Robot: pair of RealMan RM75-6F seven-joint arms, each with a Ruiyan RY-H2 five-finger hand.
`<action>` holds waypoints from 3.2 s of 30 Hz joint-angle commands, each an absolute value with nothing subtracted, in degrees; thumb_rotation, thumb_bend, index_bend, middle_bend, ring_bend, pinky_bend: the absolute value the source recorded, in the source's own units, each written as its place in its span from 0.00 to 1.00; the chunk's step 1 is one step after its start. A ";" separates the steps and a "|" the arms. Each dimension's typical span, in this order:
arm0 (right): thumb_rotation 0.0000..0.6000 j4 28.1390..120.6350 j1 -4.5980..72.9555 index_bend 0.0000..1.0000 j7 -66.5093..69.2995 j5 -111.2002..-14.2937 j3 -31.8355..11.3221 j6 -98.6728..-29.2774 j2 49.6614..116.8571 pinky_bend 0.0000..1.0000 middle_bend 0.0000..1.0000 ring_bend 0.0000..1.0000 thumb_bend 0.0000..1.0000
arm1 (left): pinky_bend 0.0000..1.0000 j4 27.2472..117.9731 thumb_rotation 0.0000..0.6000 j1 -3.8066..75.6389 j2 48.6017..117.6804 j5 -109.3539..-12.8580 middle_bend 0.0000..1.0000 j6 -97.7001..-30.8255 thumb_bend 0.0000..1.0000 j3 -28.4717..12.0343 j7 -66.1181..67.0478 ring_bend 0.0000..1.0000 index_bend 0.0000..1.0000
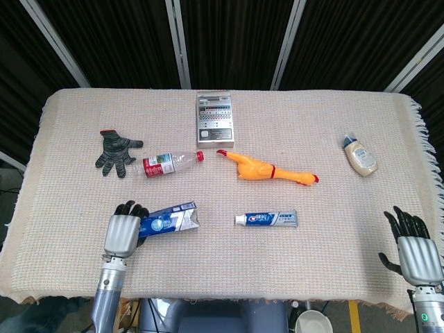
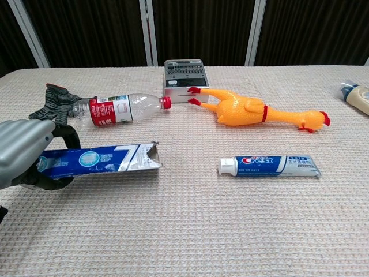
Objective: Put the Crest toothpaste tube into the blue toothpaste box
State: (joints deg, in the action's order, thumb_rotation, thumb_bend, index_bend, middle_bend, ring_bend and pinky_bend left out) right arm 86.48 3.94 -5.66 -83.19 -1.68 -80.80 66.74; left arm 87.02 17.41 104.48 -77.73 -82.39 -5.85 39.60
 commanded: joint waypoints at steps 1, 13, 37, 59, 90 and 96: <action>1.00 86.48 3.93 0.11 -5.75 -83.31 -1.70 -80.90 66.79 0.10 0.04 0.10 0.24 | 0.27 91.15 1.00 16.96 102.63 -78.10 0.36 -82.87 0.33 -6.73 35.61 0.23 0.41; 1.00 87.52 5.00 0.13 -9.31 -85.63 -3.53 -84.07 69.29 0.10 0.07 0.13 0.24 | 0.27 107.87 1.00 15.51 91.66 -78.53 0.39 -81.65 0.34 -8.88 17.89 0.23 0.45; 1.00 102.73 17.20 0.16 -36.13 -84.80 -8.50 -74.32 79.15 0.10 0.10 0.16 0.24 | 0.38 126.68 1.00 17.86 76.34 -68.16 0.47 -80.89 0.38 -16.74 17.84 0.39 0.48; 1.00 97.76 25.85 0.18 -41.69 -76.28 -10.60 -68.32 92.42 0.07 0.17 0.16 0.24 | 0.37 134.99 1.00 22.24 73.13 -63.29 0.47 -84.82 0.39 -21.44 25.94 0.38 0.48; 1.00 85.44 25.44 0.28 -29.96 -72.80 -7.29 -67.76 92.56 0.07 0.40 0.21 0.24 | 0.37 125.34 1.00 26.77 76.72 -64.72 0.49 -68.54 0.39 -14.17 4.46 0.38 0.50; 1.00 84.30 24.96 0.28 -28.15 -73.47 -6.72 -68.48 92.71 0.07 0.43 0.23 0.24 | 0.37 125.04 1.00 27.80 72.60 -66.34 0.49 -56.98 0.39 -15.06 -14.39 0.38 0.50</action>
State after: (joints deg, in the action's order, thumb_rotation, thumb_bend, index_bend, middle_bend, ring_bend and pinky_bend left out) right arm 84.40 25.02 -28.25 -73.38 -6.78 -68.39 92.65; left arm 125.76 26.90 75.13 -64.63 -63.60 -14.83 -5.37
